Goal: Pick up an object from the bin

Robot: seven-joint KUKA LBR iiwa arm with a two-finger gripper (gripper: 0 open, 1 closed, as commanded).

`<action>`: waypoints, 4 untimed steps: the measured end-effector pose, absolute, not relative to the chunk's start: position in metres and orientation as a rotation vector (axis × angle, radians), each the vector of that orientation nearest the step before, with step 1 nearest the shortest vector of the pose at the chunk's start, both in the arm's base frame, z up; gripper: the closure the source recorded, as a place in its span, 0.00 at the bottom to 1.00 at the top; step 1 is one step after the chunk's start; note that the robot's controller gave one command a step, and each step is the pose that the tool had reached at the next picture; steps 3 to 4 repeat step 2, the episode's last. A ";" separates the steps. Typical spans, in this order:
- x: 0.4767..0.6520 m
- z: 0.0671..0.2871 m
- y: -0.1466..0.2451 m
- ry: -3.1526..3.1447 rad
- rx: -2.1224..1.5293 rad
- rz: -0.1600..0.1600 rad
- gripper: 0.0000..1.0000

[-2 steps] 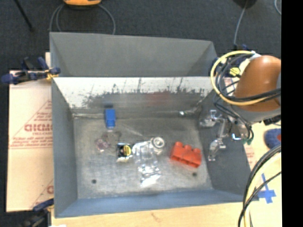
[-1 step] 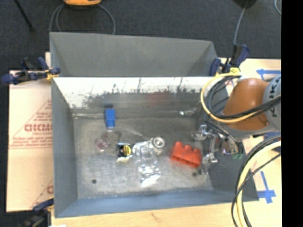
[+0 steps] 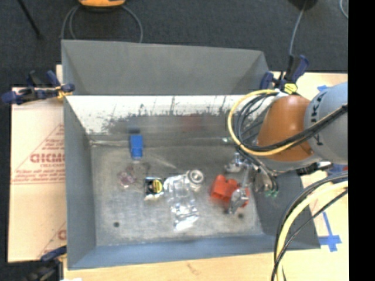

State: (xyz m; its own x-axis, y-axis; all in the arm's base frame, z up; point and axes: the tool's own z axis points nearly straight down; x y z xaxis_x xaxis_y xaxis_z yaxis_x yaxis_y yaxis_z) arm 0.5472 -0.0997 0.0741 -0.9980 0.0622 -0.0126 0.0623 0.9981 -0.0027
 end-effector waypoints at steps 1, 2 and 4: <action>0.550 0.076 -0.100 3.120 0.092 -0.008 1.00; 0.550 0.286 -0.114 3.116 -0.289 -0.008 1.00; 0.550 0.286 -0.114 3.116 -0.289 -0.008 1.00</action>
Offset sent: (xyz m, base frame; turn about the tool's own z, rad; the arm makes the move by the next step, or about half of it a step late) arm 0.0000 0.0000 0.0000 0.0000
